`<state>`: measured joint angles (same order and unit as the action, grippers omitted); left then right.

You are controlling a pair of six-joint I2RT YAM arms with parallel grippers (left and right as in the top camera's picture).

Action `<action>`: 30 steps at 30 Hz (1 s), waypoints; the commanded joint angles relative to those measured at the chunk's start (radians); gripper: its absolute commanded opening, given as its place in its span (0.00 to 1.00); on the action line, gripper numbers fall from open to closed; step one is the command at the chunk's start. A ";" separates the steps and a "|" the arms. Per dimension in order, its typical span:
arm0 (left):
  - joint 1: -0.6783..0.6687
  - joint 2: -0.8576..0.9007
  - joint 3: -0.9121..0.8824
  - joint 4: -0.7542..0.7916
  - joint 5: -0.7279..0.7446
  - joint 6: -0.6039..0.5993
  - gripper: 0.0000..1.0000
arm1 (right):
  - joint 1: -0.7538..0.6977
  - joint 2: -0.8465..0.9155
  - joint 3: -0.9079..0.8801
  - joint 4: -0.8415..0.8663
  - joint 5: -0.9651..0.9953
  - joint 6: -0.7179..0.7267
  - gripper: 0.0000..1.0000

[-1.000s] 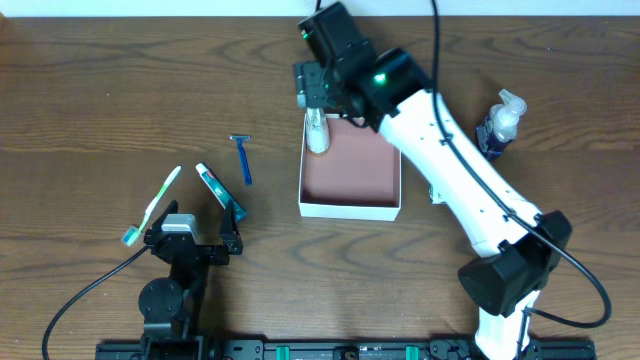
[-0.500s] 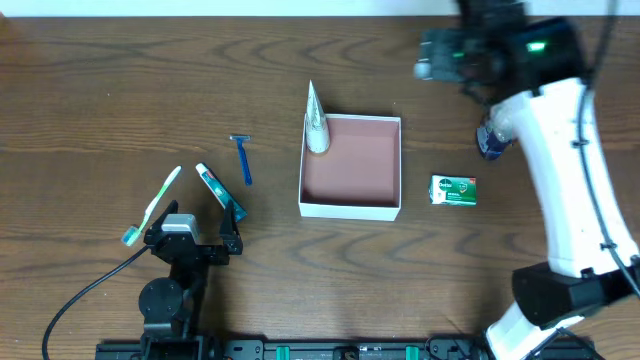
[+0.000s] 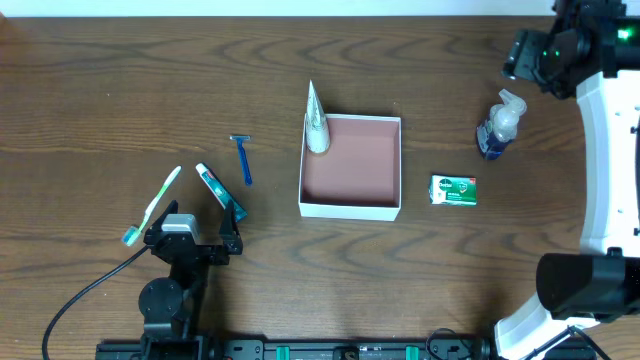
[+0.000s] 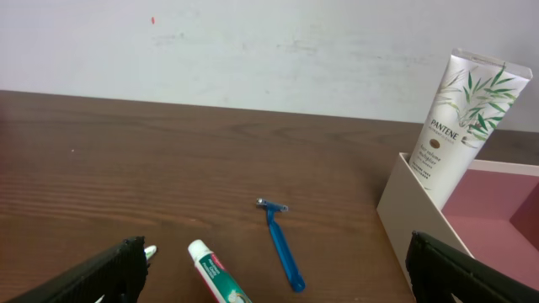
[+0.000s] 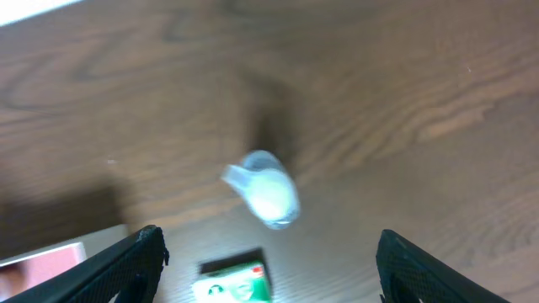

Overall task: Pack container
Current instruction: 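Move right gripper to the blue soap pump bottle and grasp it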

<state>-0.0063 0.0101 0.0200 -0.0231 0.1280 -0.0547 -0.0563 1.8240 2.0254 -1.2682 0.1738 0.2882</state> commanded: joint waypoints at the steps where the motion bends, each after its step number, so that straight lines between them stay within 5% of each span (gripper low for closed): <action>1: 0.006 -0.005 -0.016 -0.036 0.018 -0.002 0.98 | -0.041 -0.006 -0.085 0.024 0.002 -0.054 0.81; 13: 0.006 -0.005 -0.016 -0.036 0.018 -0.002 0.98 | -0.083 -0.005 -0.412 0.341 -0.262 -0.360 0.80; 20: 0.006 -0.005 -0.016 -0.036 0.018 -0.002 0.98 | -0.083 -0.005 -0.554 0.482 -0.269 -0.380 0.77; 30: 0.006 -0.005 -0.016 -0.036 0.018 -0.002 0.98 | -0.082 -0.006 -0.601 0.547 -0.280 -0.380 0.53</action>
<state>-0.0063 0.0101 0.0200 -0.0231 0.1280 -0.0547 -0.1364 1.8248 1.4273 -0.7280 -0.0841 -0.0845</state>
